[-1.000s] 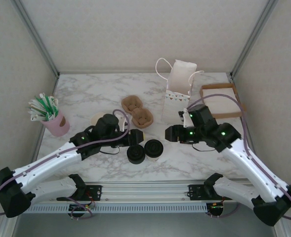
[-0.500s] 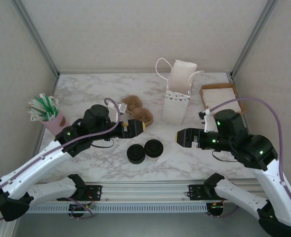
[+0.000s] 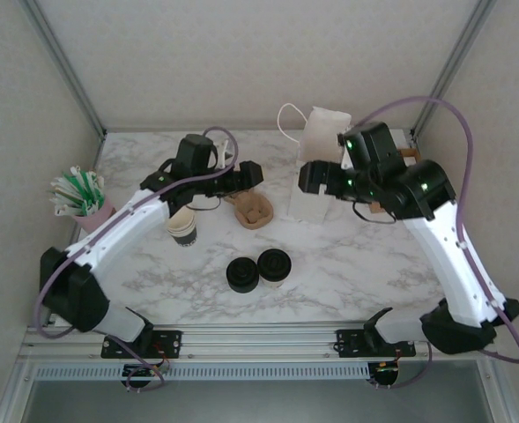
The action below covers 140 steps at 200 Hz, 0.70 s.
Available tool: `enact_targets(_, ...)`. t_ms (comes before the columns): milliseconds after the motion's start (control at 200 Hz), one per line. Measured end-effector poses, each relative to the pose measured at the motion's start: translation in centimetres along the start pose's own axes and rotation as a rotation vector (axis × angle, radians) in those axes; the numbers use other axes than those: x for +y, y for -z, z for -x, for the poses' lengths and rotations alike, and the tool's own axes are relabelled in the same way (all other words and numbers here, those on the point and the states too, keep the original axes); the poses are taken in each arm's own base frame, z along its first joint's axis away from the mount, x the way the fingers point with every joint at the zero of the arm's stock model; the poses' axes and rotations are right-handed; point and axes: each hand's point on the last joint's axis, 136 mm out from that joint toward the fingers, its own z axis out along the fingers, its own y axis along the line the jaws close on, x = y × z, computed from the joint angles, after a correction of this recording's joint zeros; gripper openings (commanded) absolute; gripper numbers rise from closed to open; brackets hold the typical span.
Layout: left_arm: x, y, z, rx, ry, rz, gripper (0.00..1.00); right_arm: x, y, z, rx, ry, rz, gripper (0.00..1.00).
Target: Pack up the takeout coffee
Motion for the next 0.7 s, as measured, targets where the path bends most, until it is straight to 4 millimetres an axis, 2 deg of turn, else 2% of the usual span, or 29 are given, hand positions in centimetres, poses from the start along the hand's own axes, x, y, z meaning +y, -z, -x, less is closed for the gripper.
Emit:
enact_targets(110, -0.1, -2.9, 1.6, 0.019, 0.001, -0.018, 0.65, 0.0, -1.6, 3.2, -0.026, 0.011, -0.051, 0.86)
enact_targets(200, 0.2, -5.3, 2.4, 0.044, 0.003, -0.025, 0.61, -0.1, -3.3, 4.7, -0.021, 0.022, -0.079, 0.80)
enact_targets(320, 0.9, -8.1, 2.9, 0.077, 0.014, -0.031, 0.58, -0.6, -5.3, 5.3, 0.010, 0.038, -0.103, 0.74)
enact_targets(491, 1.3, -10.3, 2.6, 0.116, 0.022, -0.040, 0.57, -0.4, -7.1, 5.9, 0.035, 0.052, -0.106, 0.71)
enact_targets(701, -1.2, -12.2, 0.7, 0.167, -0.005, -0.087, 0.57, -0.5, -8.2, 5.8, 0.069, 0.075, -0.124, 0.65)
